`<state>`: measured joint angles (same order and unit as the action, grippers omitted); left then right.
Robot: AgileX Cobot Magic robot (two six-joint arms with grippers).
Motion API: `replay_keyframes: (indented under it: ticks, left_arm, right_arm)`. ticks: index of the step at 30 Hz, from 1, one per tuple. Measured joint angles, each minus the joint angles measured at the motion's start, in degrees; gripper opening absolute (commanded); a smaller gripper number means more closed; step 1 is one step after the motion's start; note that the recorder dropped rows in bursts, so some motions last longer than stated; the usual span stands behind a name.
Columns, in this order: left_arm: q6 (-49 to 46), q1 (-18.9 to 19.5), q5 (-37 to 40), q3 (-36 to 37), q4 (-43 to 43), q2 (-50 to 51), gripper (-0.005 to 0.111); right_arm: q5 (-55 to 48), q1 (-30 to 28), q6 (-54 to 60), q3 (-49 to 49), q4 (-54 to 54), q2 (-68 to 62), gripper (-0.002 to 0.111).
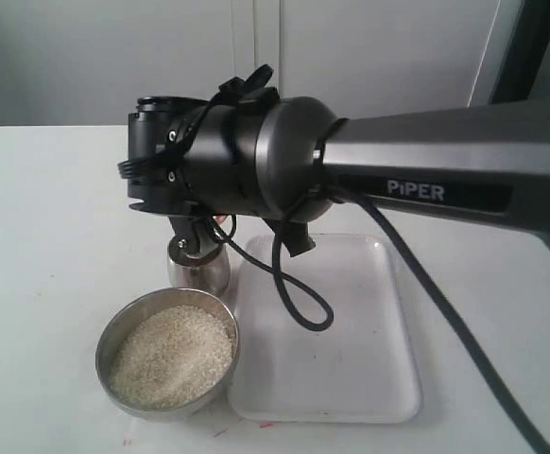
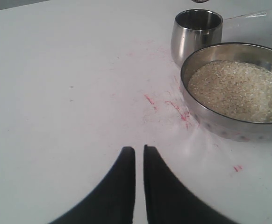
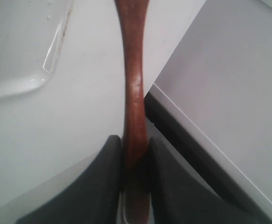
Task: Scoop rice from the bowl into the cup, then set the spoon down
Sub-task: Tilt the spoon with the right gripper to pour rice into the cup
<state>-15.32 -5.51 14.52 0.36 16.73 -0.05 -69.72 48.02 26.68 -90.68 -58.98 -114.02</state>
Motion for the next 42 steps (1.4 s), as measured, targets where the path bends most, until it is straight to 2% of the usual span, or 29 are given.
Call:
replay_keyframes:
  ticks: [21, 42]
  left_arm:
    - [0.0, 0.0, 0.0, 0.0, 0.0, 0.0, 0.014]
    - [0.0, 0.0, 0.0, 0.0, 0.0, 0.0, 0.014]
  right_arm:
    - [0.02, 1.97, -3.08, 1.95, -4.8, 0.28, 0.0]
    - [0.02, 2.22, -5.85, 1.95, -4.67, -0.39, 0.0]
